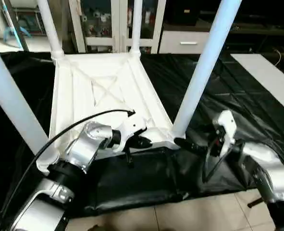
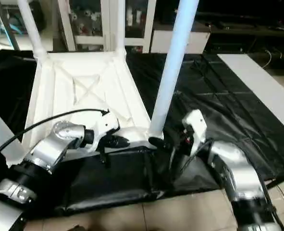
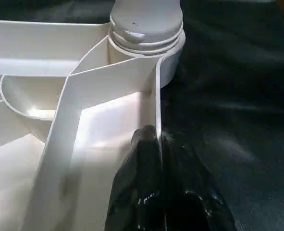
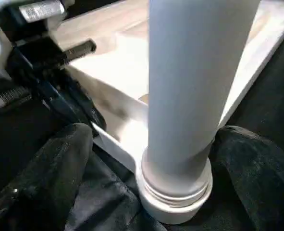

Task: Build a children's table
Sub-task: Rotate leg to tighten

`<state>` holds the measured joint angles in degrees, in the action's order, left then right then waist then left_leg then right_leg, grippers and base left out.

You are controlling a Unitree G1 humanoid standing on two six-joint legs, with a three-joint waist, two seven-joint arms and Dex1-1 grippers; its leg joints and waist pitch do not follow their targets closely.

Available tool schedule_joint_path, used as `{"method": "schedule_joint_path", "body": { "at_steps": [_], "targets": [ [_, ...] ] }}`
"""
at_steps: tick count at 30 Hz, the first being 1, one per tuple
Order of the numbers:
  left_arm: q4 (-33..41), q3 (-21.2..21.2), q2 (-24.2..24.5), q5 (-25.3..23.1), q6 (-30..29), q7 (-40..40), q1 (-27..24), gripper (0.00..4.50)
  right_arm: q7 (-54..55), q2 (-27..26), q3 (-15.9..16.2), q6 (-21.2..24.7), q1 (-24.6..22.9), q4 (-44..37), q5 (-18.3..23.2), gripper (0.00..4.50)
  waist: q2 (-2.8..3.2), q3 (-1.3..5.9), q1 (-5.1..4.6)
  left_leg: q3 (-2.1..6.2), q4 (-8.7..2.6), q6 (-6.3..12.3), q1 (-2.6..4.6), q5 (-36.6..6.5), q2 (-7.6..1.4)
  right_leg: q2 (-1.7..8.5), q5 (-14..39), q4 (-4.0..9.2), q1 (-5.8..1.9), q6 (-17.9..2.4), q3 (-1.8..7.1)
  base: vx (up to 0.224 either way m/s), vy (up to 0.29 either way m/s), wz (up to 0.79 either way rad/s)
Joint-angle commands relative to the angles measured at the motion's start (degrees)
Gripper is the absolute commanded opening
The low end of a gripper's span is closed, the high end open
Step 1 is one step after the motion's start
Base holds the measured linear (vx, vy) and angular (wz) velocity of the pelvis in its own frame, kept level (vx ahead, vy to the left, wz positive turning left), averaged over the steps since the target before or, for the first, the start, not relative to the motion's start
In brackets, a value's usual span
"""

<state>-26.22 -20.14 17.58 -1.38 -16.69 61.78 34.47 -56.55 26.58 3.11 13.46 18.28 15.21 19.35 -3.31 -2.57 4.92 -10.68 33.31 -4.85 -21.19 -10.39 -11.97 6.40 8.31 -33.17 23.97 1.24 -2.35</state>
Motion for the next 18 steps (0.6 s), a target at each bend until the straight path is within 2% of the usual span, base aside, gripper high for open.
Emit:
{"method": "schedule_joint_path", "body": {
  "at_steps": [1,2,4,6,7,10,18],
  "targets": [
    [0.38,-3.11,-0.25,-0.40,-1.31,2.44,-1.20,0.00,-1.94,1.17,0.84,0.25,1.47,1.95,-1.44,4.46,-0.31,3.79,-0.31,-0.38,-3.74,3.00,0.60,-11.58,-0.79,0.82,11.92,2.68,-2.57,-12.07,0.95,0.000,0.000,0.00],
    [0.65,-3.24,-0.14,-0.31,-1.47,2.93,-1.29,0.00,-1.92,1.39,1.35,-0.09,2.41,3.48,-2.61,4.46,-0.55,3.77,-0.26,-0.45,-3.72,3.26,0.59,-11.06,-0.78,0.79,11.42,2.68,-2.59,-12.26,0.95,0.000,0.000,0.00],
    [0.96,-3.34,0.01,-0.31,-1.57,3.26,-1.43,0.00,-2.71,1.64,1.94,-0.51,3.17,4.86,-3.18,4.46,-0.39,3.84,-0.14,-0.48,-3.62,3.57,0.61,-9.39,-0.73,0.77,9.86,2.41,-2.69,-12.78,0.96,0.000,0.000,0.00],
    [1.57,-3.40,0.26,-0.20,-1.84,3.64,-1.68,0.00,-4.29,1.86,2.57,-1.24,4.49,7.48,-3.50,4.46,-0.51,3.89,-0.22,-0.48,-3.53,4.04,0.57,-9.01,-0.73,0.79,9.42,2.25,-2.78,-13.41,0.88,0.000,0.000,0.00],
    [1.91,-3.44,0.40,-0.12,-1.98,3.72,-1.84,0.00,-5.41,1.85,2.75,-1.75,5.10,8.74,-3.33,4.17,-0.80,3.84,-0.14,-0.49,-3.51,4.16,0.53,-9.54,-0.75,0.90,10.18,2.30,-2.84,-13.44,0.87,0.000,0.000,0.00],
    [2.35,-3.47,0.76,-0.05,-2.20,4.09,-2.14,0.00,-7.13,1.49,2.61,-2.10,6.48,11.06,-2.76,4.04,-0.76,3.82,-0.16,-0.45,-3.57,3.94,0.59,-10.31,-0.82,0.93,11.28,2.40,-2.79,-13.30,0.88,0.000,0.000,0.00],
    [2.85,-3.76,1.69,-0.28,-2.53,4.70,-2.72,0.00,-11.20,0.78,1.91,-4.99,7.83,14.61,-2.22,3.22,-0.64,3.90,-0.12,-0.41,-3.52,3.64,0.65,-10.56,-0.80,0.84,10.47,2.27,-2.84,-13.66,0.86,0.000,0.000,0.00]
  ]
}}
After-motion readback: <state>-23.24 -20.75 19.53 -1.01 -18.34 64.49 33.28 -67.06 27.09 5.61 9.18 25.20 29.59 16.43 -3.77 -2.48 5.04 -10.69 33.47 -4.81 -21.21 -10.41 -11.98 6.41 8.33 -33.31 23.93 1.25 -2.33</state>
